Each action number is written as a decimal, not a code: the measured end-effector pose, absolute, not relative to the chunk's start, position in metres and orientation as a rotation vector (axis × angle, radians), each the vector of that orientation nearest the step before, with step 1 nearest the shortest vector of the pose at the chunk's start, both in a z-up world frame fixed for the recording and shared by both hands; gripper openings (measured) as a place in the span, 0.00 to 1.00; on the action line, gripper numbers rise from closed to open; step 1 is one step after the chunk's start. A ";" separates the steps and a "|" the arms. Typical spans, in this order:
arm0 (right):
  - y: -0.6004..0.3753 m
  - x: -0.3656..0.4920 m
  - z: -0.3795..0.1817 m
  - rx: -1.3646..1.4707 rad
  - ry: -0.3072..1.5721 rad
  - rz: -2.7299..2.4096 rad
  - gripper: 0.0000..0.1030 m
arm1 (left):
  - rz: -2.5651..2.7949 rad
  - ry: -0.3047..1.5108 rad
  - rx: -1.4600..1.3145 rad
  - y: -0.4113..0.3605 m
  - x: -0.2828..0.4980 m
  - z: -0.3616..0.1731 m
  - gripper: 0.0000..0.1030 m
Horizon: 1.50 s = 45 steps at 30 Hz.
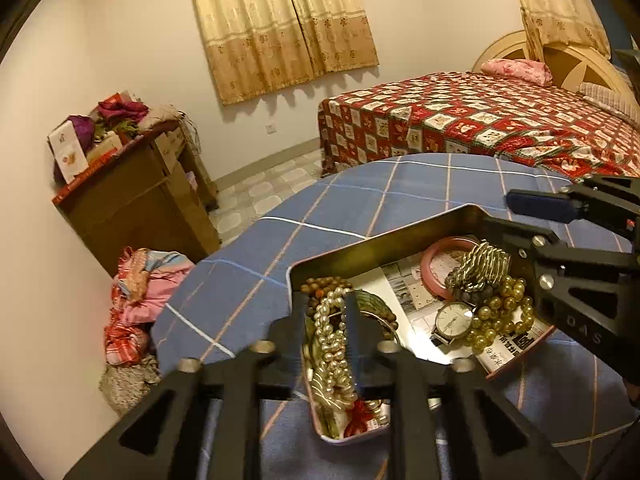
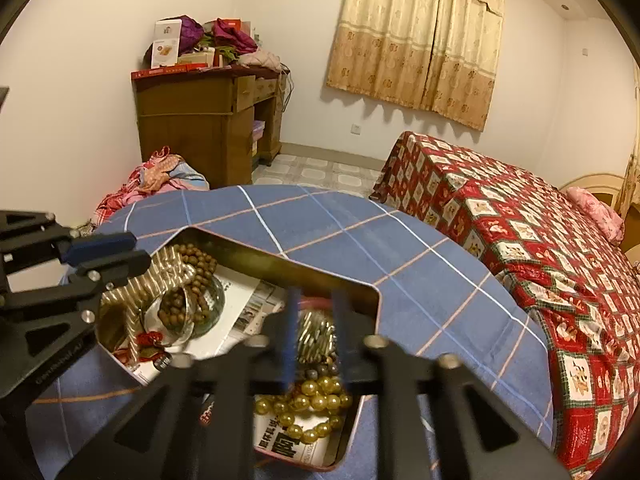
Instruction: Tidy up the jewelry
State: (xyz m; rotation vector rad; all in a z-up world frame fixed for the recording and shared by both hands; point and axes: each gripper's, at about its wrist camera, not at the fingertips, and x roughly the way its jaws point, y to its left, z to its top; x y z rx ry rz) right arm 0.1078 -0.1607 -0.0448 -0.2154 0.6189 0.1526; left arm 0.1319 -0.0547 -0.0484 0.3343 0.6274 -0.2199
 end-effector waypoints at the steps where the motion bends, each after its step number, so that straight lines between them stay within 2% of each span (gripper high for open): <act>1: -0.162 0.106 -0.045 -0.220 0.614 0.143 0.33 | -0.203 0.612 0.330 -0.053 0.129 -0.046 0.65; 2: -0.164 0.103 -0.045 -0.220 0.611 0.129 0.36 | -0.183 0.587 0.324 -0.051 0.126 -0.044 0.85; 3: -0.166 0.102 -0.045 -0.215 0.614 0.122 0.40 | -0.171 0.553 0.311 -0.048 0.120 -0.039 0.88; 4: -0.170 0.100 -0.045 -0.199 0.621 0.113 0.56 | -0.178 0.547 0.303 -0.046 0.117 -0.037 0.88; 5: -0.173 0.096 -0.045 -0.189 0.620 0.106 0.65 | -0.186 0.552 0.296 -0.044 0.114 -0.035 0.88; 20: -0.197 0.044 -0.025 -0.088 0.559 0.067 0.68 | -0.134 0.497 0.229 -0.022 0.065 -0.014 0.88; 45: -0.201 0.030 -0.008 -0.076 0.507 0.071 0.73 | -0.119 0.483 0.230 -0.015 0.054 -0.002 0.88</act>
